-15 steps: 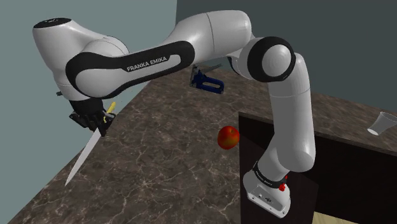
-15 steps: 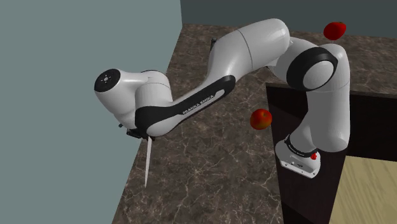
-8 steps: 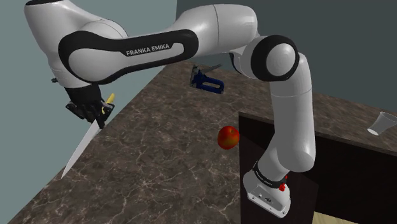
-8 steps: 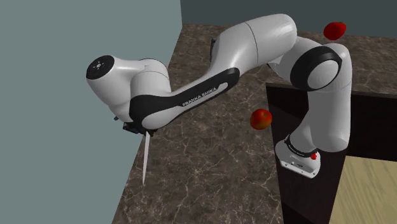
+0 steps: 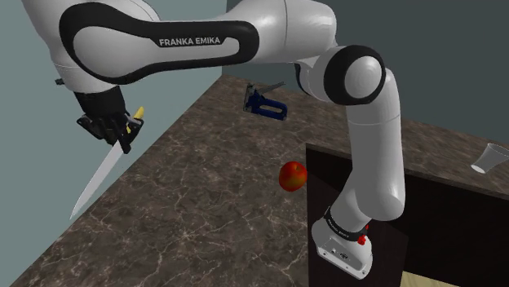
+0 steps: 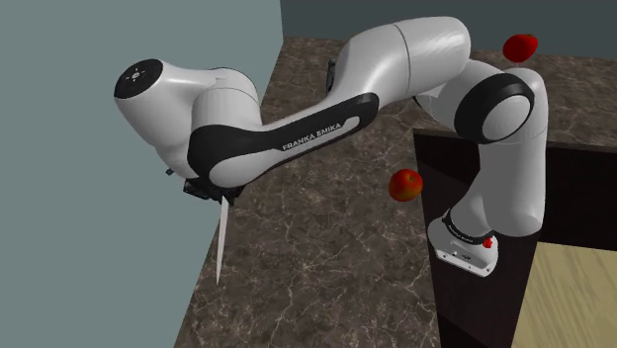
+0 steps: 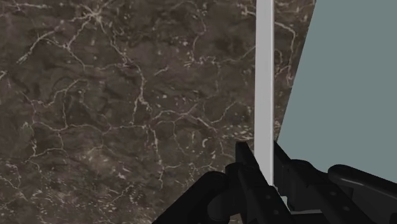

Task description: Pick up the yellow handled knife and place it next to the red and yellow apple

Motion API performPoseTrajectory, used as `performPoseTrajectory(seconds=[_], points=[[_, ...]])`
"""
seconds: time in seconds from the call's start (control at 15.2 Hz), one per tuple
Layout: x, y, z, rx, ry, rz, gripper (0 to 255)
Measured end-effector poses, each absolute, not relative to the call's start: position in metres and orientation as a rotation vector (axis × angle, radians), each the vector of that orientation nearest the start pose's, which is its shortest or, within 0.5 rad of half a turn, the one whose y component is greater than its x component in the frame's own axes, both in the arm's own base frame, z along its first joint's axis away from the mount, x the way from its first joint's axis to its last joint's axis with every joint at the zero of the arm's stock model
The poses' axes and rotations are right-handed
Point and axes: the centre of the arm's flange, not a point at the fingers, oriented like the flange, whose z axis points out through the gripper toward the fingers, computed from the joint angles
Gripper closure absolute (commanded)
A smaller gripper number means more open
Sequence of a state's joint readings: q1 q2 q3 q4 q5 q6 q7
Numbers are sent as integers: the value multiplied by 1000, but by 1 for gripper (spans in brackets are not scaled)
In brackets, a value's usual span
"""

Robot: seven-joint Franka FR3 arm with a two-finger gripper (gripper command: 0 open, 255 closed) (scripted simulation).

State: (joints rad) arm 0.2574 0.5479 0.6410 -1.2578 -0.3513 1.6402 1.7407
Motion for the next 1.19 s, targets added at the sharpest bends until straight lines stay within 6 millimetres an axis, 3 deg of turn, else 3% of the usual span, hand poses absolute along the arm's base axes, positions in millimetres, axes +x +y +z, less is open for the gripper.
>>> performPoseTrajectory(seconds=[0.4, 1.19], points=[[526, 438, 509, -2915, 1351, -21, 255], [500, 290, 512, -2915, 1353, -22, 255]])
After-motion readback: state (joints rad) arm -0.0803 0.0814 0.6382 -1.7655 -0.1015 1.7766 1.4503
